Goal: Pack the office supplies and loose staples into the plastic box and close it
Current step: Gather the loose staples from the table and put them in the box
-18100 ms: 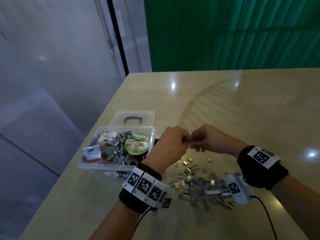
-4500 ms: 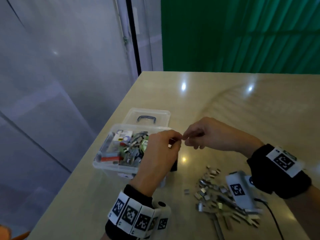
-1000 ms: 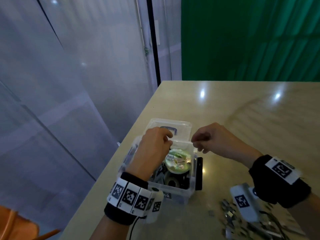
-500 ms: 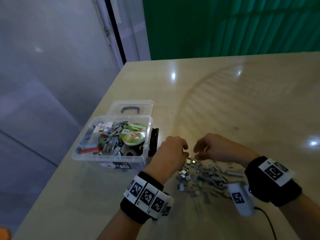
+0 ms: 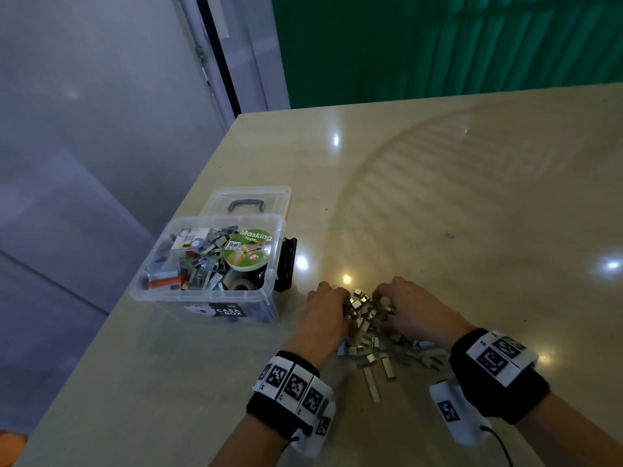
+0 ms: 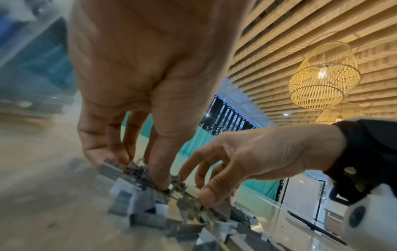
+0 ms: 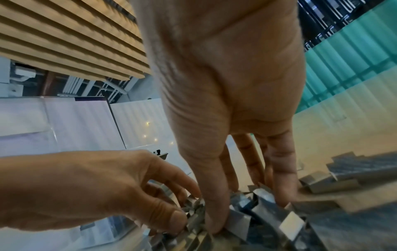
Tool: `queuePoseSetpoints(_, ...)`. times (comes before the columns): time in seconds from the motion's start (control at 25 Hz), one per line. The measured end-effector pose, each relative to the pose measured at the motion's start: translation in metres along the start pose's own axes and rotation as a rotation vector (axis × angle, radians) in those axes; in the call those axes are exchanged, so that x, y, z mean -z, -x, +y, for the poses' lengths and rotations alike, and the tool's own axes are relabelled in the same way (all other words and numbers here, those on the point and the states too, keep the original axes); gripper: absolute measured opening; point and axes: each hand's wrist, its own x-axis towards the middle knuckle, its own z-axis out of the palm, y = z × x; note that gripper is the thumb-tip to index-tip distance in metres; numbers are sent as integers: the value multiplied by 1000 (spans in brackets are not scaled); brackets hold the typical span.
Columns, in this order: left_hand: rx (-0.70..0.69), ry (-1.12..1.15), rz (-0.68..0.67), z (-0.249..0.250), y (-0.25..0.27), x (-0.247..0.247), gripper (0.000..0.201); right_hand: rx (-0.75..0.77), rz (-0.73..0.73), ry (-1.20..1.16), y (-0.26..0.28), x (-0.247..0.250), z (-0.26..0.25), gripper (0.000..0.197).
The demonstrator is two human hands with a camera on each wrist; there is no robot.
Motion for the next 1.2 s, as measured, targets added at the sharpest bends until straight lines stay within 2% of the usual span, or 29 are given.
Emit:
queuePoseSetpoints(0.16,-14,111,47,-1,3,-2,33,8,39,-55,1,3,2,23)
queuePoseSetpoints(0.24,-23,126,61,-2,3,-2,29,4,50,-94,2,4,4,18)
queuePoseSetpoints(0.4,-31,139,93,-3,-1,-3,20,9,67,-126,2,5,4,19)
queuePoseSetpoints(0.68,-35,216,125,-5,-6,2,20,-28,70,-234,-9,0,13,14)
queuePoseSetpoints(0.96,-51,224,94,-9,-12,4,20,-40,92,-211,-17,-5,18,15)
queuePoseSetpoints(1.08,-95,239,77,-4,-9,14,23,-28,87,-260,-19,9,16,22)
queuePoseSetpoints(1.2,-133,248,95,4,0,32,27,-4,119,-380,-20,35,5,17)
